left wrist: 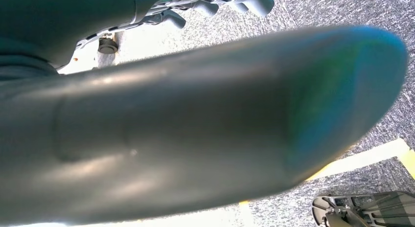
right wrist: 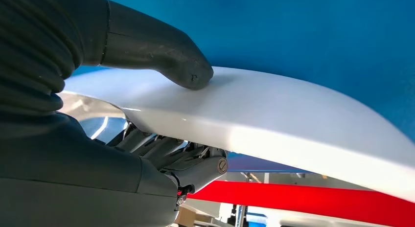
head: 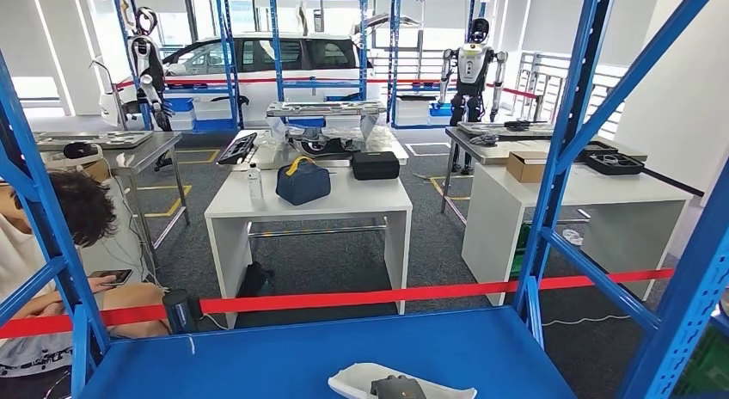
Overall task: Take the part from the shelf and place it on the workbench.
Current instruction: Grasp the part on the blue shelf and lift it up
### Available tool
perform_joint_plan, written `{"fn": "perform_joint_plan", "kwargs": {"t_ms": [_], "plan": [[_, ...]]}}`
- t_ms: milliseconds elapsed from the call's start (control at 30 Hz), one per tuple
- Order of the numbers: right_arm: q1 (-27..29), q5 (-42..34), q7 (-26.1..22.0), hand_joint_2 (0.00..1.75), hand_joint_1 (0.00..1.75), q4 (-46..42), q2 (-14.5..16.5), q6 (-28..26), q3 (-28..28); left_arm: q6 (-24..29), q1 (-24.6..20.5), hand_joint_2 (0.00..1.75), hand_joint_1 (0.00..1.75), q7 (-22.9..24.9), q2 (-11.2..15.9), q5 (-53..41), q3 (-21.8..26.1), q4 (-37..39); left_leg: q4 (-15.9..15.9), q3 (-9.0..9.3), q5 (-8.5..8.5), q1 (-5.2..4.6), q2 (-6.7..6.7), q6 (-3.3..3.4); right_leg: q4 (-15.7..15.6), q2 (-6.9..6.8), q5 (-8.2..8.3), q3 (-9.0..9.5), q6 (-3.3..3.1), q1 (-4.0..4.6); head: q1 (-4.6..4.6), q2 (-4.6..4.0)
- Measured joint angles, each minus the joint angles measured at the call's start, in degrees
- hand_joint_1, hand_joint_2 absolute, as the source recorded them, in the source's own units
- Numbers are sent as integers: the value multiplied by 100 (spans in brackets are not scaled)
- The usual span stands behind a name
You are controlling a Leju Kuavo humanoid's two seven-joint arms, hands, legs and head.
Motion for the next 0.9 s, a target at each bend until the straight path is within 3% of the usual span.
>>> {"fn": "perform_joint_plan", "kwargs": {"t_ms": [467, 600, 800, 900], "plan": [[-2, 21, -22, 175, 175, 0, 4, 16, 0, -46, 1, 0, 0, -51, 0, -24, 0, 0, 0, 9, 1, 0, 1, 1, 0, 0, 0, 9, 1, 1, 0, 0], [-2, 20, -25, 175, 175, 0, 4, 5, 0, -50, 0, 175, 0, -135, 0, -14, 2, 0, 0, 10, 1, 0, 1, 1, 0, 0, 0, 8, 1, 0, 0, 0], [-9, -40, -81, 175, 175, 0, 4, -69, -1, 20, -1, 175, 0, -150, -2, 62, 67, 0, 0, 10, 1, 0, 1, 1, 0, 0, 1, 8, 1, 0, 0, 0], [-40, -307, -357, 175, 175, -18, 14, -313, -61, -5, 1, 175, 0, -59, -2, 48, 90, 0, 0, 8, 1, 0, 1, 1, 1, 0, 2, 8, 3, 1, 0, 0]]}}
